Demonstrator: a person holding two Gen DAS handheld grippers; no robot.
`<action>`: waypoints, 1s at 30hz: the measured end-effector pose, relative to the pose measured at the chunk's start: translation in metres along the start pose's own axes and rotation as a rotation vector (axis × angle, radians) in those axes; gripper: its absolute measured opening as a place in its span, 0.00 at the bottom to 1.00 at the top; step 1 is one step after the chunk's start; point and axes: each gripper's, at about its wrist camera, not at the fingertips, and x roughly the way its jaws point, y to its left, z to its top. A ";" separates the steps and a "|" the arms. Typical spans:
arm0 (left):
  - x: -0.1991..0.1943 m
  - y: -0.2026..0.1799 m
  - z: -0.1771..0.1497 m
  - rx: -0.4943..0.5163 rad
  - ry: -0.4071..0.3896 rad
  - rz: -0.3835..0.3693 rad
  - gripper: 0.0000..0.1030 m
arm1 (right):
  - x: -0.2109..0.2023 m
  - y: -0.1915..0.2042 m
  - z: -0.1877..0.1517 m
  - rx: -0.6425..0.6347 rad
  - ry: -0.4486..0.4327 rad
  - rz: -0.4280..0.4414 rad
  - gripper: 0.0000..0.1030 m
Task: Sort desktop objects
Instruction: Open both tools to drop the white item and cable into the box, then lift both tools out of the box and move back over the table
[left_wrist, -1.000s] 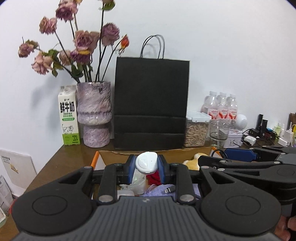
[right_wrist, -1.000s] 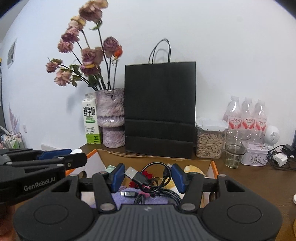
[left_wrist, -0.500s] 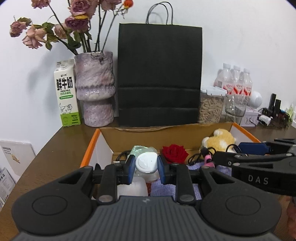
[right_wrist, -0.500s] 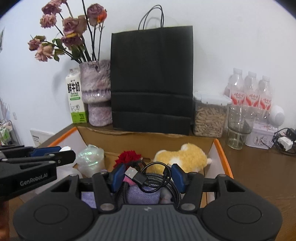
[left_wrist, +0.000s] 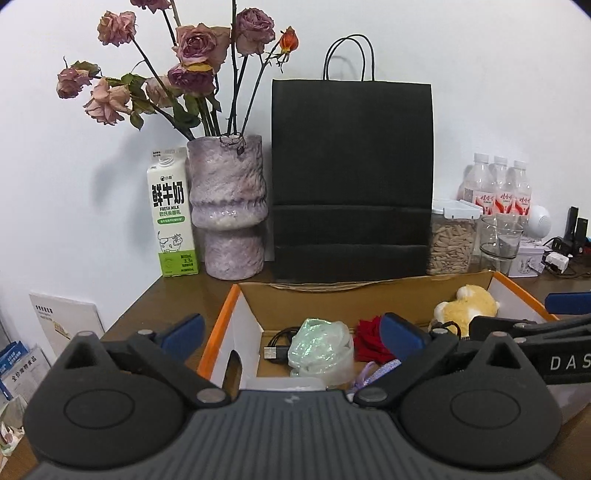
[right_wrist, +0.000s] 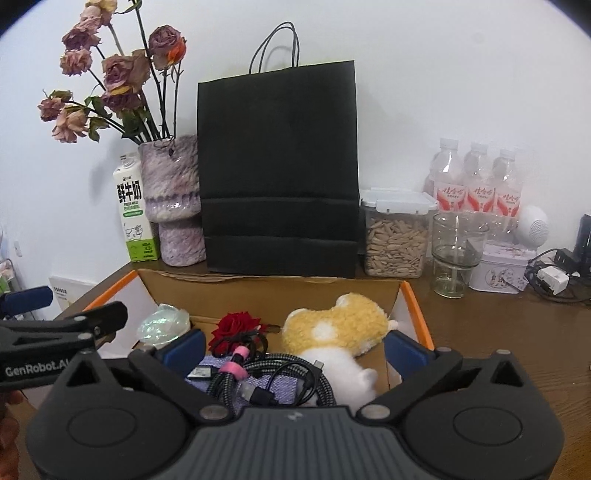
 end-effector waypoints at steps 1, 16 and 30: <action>0.000 -0.001 0.000 0.006 0.002 0.004 1.00 | -0.001 0.000 0.000 -0.002 0.001 0.001 1.00; -0.012 -0.001 0.001 0.000 -0.008 -0.012 1.00 | -0.015 0.002 0.000 -0.016 -0.011 0.000 1.00; -0.052 0.002 -0.006 0.002 -0.036 -0.030 1.00 | -0.054 0.008 -0.011 -0.035 -0.028 0.011 1.00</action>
